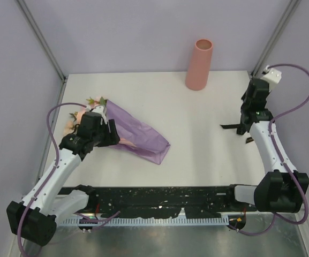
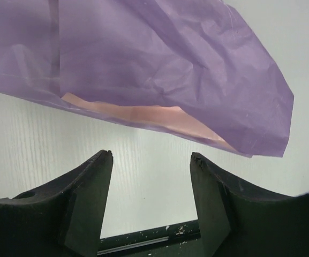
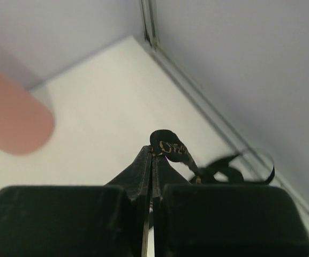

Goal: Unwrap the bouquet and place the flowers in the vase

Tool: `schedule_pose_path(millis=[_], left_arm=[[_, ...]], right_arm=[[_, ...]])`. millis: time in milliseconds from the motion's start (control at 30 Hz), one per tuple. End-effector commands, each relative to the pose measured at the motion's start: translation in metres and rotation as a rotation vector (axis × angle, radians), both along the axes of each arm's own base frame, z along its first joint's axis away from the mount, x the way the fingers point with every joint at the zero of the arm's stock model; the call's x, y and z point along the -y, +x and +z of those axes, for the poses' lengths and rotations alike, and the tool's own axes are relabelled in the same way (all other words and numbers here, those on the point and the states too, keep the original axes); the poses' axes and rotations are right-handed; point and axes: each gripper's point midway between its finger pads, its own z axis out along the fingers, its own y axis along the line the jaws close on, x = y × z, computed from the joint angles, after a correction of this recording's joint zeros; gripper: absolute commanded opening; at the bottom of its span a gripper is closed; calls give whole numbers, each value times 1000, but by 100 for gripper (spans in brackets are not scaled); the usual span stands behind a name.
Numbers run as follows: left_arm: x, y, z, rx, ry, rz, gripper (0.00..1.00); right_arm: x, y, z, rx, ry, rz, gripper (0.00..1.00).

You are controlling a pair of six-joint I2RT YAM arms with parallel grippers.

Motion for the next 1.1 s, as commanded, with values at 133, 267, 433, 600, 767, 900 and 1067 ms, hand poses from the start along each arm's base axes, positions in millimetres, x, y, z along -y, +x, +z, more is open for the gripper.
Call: schedule_pose_path(millis=[133,267,433,600,767,900,1067], left_arm=[[3,-28,-11,-11,-38,-69,77],[-4,-30,-12,19,-35,-28,100],[-27,-29,-12,49,17,104,100],[-41,-31,0,119,36,165,100],[-40,-31,4,154,16,162,100],[-39,-31,2,138,18,156,99],[-40,-30,6,134,32,155,99]], right_arm=[[-7,-17,-142,-136,314,-21,7],[-18,-18,-170,-237,357,35,13],[-64,-3,-165,-163,517,255,6],[-157,19,-110,-68,649,621,6],[-231,30,-47,-1,614,891,6],[-264,47,20,71,590,1071,5],[-235,80,46,58,458,973,6]])
